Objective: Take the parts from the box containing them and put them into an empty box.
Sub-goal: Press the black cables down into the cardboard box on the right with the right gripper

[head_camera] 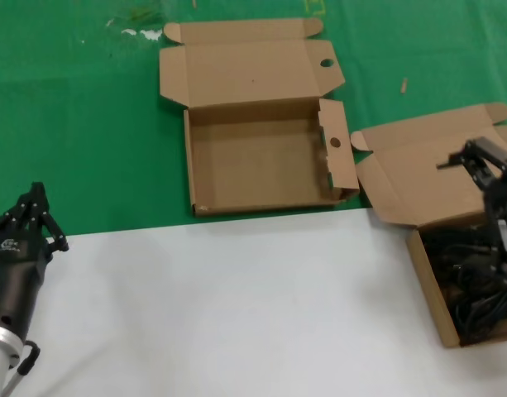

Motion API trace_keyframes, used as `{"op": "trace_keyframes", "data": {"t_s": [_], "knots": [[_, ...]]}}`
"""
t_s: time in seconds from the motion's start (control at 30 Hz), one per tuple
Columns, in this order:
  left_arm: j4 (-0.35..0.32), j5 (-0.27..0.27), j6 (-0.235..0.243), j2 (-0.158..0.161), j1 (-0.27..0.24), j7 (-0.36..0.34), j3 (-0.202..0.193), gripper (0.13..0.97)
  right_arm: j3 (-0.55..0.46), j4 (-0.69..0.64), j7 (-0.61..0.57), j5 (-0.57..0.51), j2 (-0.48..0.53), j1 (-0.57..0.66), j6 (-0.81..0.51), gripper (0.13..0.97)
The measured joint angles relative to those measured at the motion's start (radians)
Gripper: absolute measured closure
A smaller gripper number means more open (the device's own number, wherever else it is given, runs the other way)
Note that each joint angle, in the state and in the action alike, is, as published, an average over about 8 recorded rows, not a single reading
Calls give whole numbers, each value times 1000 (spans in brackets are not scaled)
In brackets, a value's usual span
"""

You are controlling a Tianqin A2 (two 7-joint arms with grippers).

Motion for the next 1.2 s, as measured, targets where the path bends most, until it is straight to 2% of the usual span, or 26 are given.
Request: {"op": "trace_keyframes", "data": {"t_s": [0.23,0.43,0.87,1.2], "knots": [[0,0,0,0,0,0,0,957,74,-11,-48,-75,-21,-17,-201,129],[0,0,0,0,0,0,0,957,128,-14,-63,-123,-40,-52,-295,129],[0,0,0,0,0,0,0,957,210,-77,-98,-186,-96,-162,-318,148],[0,0,0,0,0,0,0,957,243,-146,-135,-213,-152,-197,-316,250]]}}
